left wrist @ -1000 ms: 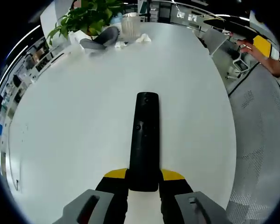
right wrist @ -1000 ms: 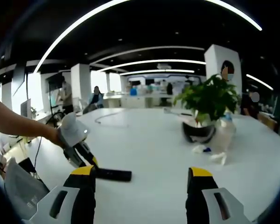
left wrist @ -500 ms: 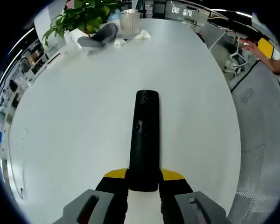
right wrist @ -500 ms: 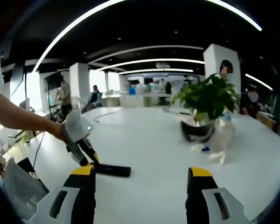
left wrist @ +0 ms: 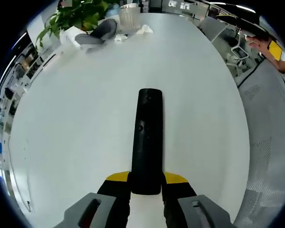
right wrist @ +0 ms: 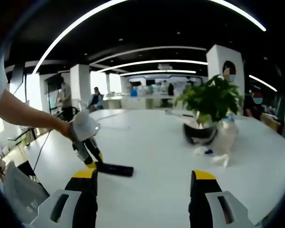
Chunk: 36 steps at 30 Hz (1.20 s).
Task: Press the specified remote control buttons in sequence, fully releasing each button before pressing the next.
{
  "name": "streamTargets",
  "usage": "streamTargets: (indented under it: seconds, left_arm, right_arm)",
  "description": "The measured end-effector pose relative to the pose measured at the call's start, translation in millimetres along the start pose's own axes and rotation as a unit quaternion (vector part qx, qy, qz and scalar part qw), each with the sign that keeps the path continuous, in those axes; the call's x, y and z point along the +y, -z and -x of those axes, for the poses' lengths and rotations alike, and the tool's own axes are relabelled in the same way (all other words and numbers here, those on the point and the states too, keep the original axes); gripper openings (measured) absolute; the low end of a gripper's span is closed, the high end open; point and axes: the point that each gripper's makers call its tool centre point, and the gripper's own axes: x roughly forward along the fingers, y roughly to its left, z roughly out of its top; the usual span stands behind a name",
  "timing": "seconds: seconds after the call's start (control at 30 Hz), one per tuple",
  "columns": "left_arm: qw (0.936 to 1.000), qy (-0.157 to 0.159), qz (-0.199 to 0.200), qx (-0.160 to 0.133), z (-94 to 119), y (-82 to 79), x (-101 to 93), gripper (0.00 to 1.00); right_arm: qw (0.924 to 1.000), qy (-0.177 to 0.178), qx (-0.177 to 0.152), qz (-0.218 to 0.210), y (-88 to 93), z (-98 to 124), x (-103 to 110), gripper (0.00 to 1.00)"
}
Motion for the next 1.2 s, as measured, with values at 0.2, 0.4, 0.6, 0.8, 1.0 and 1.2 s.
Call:
streamTargets:
  seconds: [0.2,0.4,0.6,0.8,1.0,1.2]
  left_arm:
    - [0.9999,0.001,-0.007,0.008,-1,-0.2,10.9,0.24]
    - [0.9999,0.001,-0.007,0.013,-1,-0.4,21.2,0.24]
    - [0.9997,0.001,-0.011,0.023,-1,-1.0,29.5,0.24]
    - [0.9996,-0.002,-0.008,0.028,-2,-0.7,40.6,0.25]
    - [0.9996,-0.005,-0.001,0.027,-1,0.2,47.9,0.27]
    - [0.9995,-0.004,-0.001,0.030,-2,0.0,51.4,0.26]
  right_arm:
    - [1.0000,0.000,0.002,-0.001,1.0,-1,-1,0.78]
    - [1.0000,-0.001,0.006,0.000,2.0,-1,0,0.78]
    - [1.0000,-0.001,0.009,0.001,3.2,-2,0,0.78]
    - [1.0000,0.000,0.010,0.000,3.7,-2,0,0.78]
    - [0.9999,0.000,0.013,0.002,5.0,-2,1,0.78]
    - [0.9999,0.000,0.014,0.003,5.4,-3,2,0.78]
